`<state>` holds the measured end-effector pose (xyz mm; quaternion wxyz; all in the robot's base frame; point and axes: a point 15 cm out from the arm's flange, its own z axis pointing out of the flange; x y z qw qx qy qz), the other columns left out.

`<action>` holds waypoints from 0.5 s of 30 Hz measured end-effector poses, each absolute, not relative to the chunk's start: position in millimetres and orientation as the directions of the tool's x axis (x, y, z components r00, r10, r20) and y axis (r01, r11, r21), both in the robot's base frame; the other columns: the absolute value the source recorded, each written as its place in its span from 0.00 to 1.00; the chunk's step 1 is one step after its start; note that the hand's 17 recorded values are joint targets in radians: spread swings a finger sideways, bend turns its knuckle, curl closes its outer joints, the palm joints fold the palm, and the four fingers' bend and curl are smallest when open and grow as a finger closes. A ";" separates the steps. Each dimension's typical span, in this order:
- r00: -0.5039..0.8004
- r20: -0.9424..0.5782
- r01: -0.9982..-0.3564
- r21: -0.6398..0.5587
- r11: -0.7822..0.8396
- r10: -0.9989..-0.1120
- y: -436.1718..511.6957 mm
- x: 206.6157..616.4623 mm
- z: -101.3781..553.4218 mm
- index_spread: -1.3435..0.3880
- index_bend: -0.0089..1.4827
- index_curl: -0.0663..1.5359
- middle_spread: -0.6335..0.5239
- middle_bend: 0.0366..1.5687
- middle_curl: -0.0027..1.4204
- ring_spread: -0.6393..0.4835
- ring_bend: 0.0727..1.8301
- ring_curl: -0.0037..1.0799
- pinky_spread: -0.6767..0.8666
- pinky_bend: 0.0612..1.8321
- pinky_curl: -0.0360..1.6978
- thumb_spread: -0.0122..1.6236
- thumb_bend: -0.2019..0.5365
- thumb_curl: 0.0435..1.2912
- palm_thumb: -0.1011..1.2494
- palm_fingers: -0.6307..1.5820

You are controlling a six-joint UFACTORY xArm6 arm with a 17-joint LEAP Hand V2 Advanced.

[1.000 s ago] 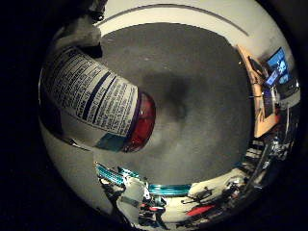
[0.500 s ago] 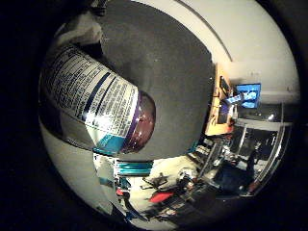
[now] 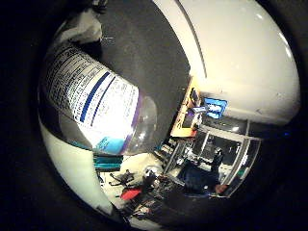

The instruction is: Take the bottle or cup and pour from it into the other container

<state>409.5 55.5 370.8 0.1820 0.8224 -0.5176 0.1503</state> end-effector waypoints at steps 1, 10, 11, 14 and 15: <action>0.421 0.447 -0.906 0.158 -0.393 -0.789 57.5 409.3 370.6 0.67 0.80 0.52 0.45 0.85 0.53 0.41 0.76 0.63 0.30 0.71 0.51 0.35 0.25 0.71 0.82 0.80; 0.468 0.612 -0.881 0.268 -0.389 -0.638 68.7 424.7 370.0 0.67 0.80 0.52 0.45 0.86 0.53 0.39 0.75 0.65 0.29 0.72 0.51 0.35 0.24 0.72 0.81 0.80; 0.471 0.628 -0.880 0.286 -0.379 -0.620 67.8 426.1 369.4 0.67 0.80 0.52 0.45 0.86 0.53 0.39 0.74 0.65 0.29 0.72 0.51 0.35 0.25 0.72 0.81 0.80; 0.483 0.660 -0.874 0.332 -0.354 -0.575 64.4 429.2 363.1 0.67 0.80 0.52 0.45 0.86 0.53 0.39 0.74 0.66 0.29 0.72 0.51 0.35 0.24 0.72 0.80 0.80; 0.483 0.671 -0.875 0.336 -0.349 -0.562 65.1 431.4 360.7 0.67 0.80 0.52 0.45 0.86 0.53 0.39 0.74 0.67 0.29 0.72 0.51 0.35 0.24 0.72 0.80 0.80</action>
